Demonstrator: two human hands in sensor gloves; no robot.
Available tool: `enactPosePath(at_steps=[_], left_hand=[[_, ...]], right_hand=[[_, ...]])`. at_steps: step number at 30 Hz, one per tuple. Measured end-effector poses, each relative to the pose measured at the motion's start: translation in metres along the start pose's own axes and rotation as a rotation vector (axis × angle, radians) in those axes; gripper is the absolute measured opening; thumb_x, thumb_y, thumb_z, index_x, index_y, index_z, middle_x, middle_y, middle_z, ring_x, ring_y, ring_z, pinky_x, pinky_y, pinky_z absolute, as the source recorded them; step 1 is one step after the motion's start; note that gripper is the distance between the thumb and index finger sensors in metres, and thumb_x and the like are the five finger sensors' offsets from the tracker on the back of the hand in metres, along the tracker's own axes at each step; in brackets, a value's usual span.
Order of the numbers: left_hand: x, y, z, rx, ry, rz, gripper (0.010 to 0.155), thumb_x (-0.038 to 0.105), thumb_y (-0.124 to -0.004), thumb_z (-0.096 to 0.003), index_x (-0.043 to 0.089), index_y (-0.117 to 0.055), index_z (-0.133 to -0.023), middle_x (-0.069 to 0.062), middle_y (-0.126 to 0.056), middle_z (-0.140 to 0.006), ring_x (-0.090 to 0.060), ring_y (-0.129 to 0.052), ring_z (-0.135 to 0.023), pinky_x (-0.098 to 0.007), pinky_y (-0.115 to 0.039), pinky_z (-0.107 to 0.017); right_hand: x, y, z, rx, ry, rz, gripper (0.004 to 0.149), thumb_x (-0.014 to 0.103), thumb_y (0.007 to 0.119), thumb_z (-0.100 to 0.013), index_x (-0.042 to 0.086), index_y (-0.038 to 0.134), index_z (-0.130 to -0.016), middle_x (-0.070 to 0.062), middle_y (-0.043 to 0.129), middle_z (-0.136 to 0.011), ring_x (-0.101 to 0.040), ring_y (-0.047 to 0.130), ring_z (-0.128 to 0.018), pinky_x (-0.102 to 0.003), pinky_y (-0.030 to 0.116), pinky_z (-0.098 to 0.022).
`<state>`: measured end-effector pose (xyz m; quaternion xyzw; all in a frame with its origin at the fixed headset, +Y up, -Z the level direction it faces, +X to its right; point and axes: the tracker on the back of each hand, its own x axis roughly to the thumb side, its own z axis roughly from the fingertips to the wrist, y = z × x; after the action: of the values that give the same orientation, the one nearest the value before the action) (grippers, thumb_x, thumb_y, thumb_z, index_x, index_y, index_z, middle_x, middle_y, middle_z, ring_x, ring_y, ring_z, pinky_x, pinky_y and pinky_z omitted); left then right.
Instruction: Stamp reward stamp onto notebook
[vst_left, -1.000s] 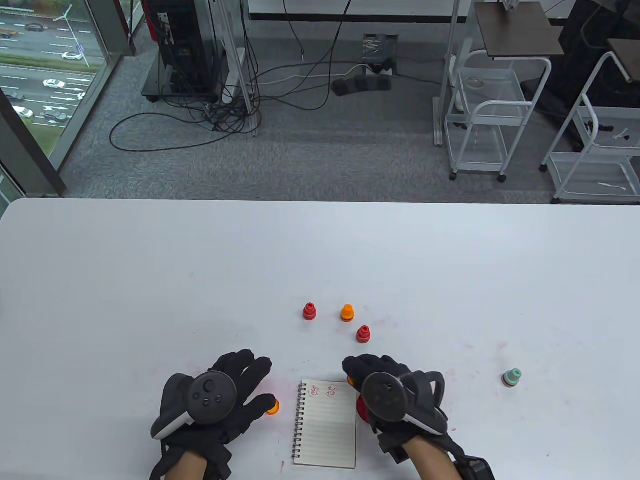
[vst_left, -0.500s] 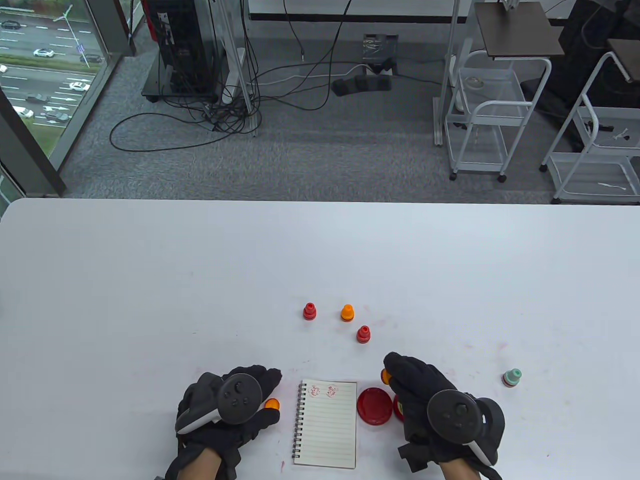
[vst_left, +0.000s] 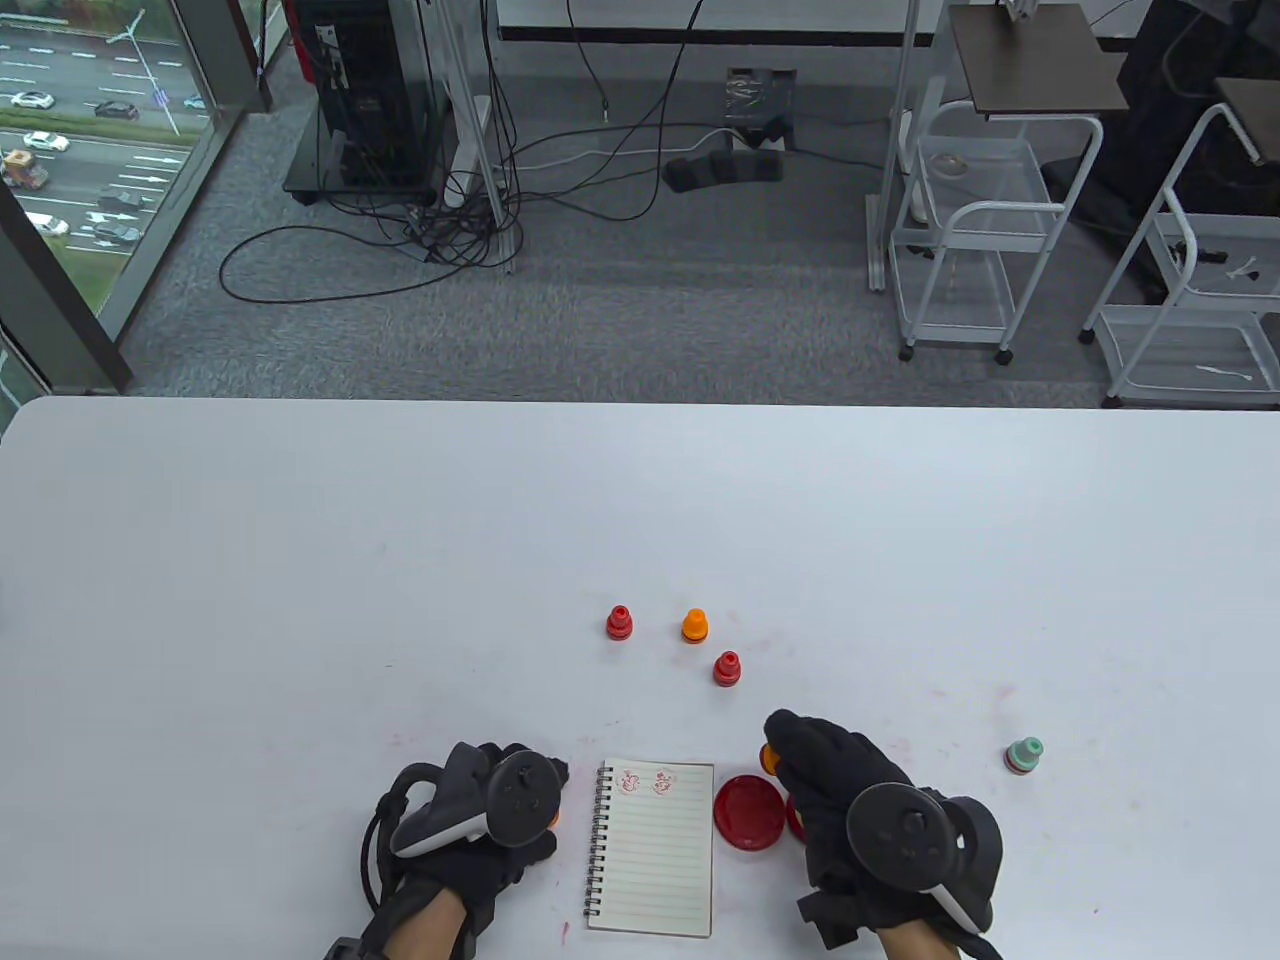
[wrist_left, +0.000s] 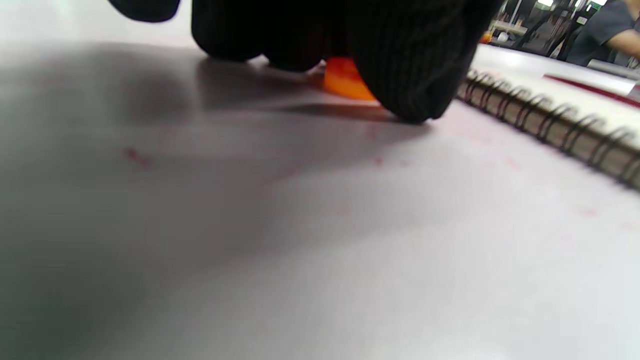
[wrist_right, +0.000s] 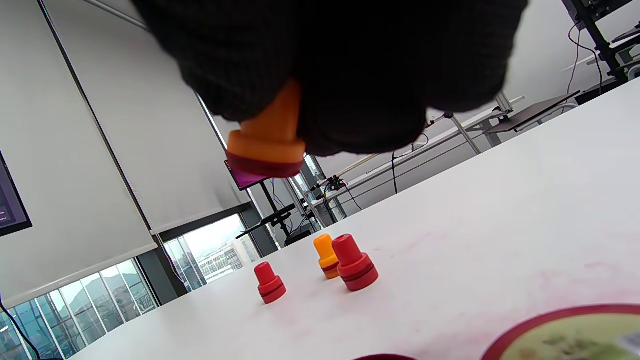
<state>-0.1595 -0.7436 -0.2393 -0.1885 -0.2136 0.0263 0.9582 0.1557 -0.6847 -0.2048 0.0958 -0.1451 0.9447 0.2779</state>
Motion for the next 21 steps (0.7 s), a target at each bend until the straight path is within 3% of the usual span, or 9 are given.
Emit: enactPosePath(at_steps=[7,15,21], left_hand=[[-0.01,-0.005,0.0,0.061,0.021,0.144,0.068,0.036,-0.086,-0.043,0.022,-0.065,-0.106,-0.009,-0.064,-0.103,-0.032,-0.059,-0.091,-0.063,-0.054,-0.073],[-0.01,-0.004,-0.001,0.066,0.008,0.131,0.065,0.034,-0.086,-0.0431,0.023,-0.068,-0.104,-0.01,-0.066,-0.103,-0.033,-0.061,-0.09,-0.062,-0.055,-0.073],[-0.009,0.01,0.008,0.178,-0.025,0.202,0.062,0.029,-0.084,-0.045,0.03,-0.066,-0.105,-0.014,-0.076,-0.107,-0.037,-0.081,-0.089,-0.054,-0.073,-0.066]], right_hand=[[0.002,0.002,0.001,0.016,-0.015,0.019,0.043,0.026,0.085,-0.039,0.024,0.087,-0.082,-0.01,0.097,-0.08,-0.026,0.1,-0.052,-0.038,0.089,-0.038],[0.003,0.003,0.001,0.023,-0.02,0.02,0.043,0.026,0.085,-0.039,0.024,0.087,-0.082,-0.01,0.097,-0.08,-0.026,0.1,-0.052,-0.037,0.089,-0.038],[0.004,0.004,0.001,0.028,-0.023,0.023,0.043,0.026,0.085,-0.039,0.024,0.087,-0.082,-0.01,0.097,-0.08,-0.026,0.1,-0.052,-0.037,0.089,-0.038]])
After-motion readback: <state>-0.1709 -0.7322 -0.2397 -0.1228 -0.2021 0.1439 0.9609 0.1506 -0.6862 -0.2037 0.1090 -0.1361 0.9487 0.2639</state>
